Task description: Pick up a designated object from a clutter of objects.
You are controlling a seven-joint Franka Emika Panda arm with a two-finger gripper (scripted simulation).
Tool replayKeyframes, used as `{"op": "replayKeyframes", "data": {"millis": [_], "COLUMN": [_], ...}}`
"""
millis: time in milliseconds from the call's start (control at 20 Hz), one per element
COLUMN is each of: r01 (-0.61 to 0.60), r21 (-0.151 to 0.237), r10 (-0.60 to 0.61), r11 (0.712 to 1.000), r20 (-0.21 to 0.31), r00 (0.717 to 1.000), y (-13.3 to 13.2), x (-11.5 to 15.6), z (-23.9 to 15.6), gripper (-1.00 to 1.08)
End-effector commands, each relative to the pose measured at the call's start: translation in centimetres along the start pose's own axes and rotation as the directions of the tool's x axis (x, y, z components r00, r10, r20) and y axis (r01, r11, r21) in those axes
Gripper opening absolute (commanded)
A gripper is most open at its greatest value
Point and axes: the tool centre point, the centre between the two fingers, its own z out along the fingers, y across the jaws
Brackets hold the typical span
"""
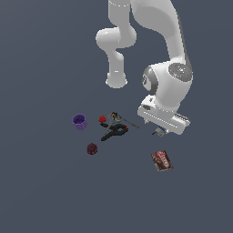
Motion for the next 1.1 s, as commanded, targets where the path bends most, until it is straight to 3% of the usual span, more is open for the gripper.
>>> {"op": "replayKeyframes", "data": {"millis": [0,550,1050], "r01": [-0.049,-0.229,-0.295], "r21": [-0.003,-0.013,-0.015], "r10": [0.049,0.229,0.295], "r11": [0.999,0.973,0.955], "r20": [-0.001,-0.015,-0.023], "r00": [0.999,0.973,0.955], "y": [-0.5,-1.8,-2.1], "x": [-1.0,-4.8,-6.2], "z": [1.3,6.1,7.8], "gripper": [1.00,1.00,1.00]}}
